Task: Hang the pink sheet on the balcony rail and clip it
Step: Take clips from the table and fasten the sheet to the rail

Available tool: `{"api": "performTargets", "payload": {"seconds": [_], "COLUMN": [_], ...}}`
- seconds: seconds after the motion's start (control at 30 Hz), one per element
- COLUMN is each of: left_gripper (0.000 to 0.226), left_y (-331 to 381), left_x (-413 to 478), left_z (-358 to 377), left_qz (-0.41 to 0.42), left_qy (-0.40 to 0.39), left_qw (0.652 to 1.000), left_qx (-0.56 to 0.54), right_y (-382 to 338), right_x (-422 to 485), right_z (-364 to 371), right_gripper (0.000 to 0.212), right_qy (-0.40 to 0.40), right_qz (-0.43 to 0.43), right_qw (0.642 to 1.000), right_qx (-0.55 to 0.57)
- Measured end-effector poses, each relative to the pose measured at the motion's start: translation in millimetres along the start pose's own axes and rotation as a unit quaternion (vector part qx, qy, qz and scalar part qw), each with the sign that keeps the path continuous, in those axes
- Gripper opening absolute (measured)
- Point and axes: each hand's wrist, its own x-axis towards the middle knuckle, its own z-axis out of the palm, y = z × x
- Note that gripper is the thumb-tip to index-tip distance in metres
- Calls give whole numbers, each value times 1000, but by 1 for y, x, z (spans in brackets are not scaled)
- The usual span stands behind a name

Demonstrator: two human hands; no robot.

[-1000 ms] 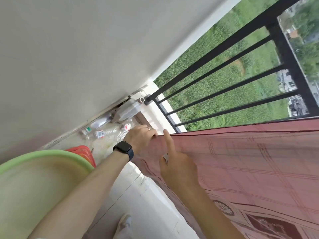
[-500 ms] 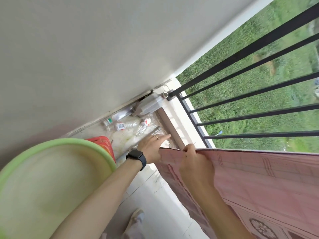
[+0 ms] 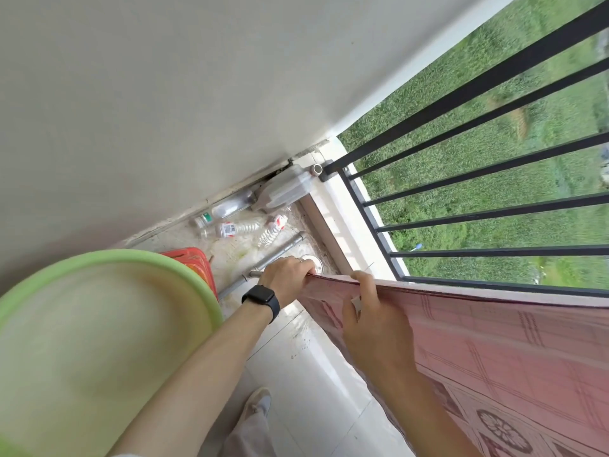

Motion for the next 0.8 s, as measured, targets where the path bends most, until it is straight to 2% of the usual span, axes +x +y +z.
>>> {"api": "performTargets", "payload": {"seconds": [0.1,0.17,0.23,0.27,0.37,0.47,0.5,0.6,0.7,0.77,0.8], "left_gripper": [12,12,15,14,21,11,15,20,34,35,32], "left_y": [0,-3,-6,-8,-13,-22,-26,-34,-36,-39,-41], "left_x": [2,4,7,8,9,9,11,18,27,29,30], "left_z": [4,6,6,6,13,24,28,35,39,43,42], "left_qz": [-24,-38,-50,-54,-48,-30,-26,-5,0,-14,-20], "left_qy": [13,12,11,14,33,34,28,6,-20,-36,-39], "left_qw": [999,995,988,984,970,964,965,971,981,986,986], "left_qx": [-47,-92,-144,-169,-237,-261,-261,-241,-191,-165,-160], "right_y": [-20,-31,-41,-45,-50,-53,-54,-56,-49,-42,-39], "right_x": [-3,5,23,35,73,113,123,144,147,146,148], "right_z": [-3,-8,-11,-12,-6,8,13,25,27,25,26], "right_gripper": [45,37,29,30,37,34,35,34,33,37,32], "right_qy": [-18,-63,-103,-107,-102,-141,-152,-189,-215,-215,-207], "right_qz": [-20,15,39,26,-46,-9,4,-46,-16,8,12], "right_qw": [989,960,931,934,971,979,982,981,976,976,977], "right_qx": [143,273,349,339,213,146,114,-26,-23,-41,-46]}}
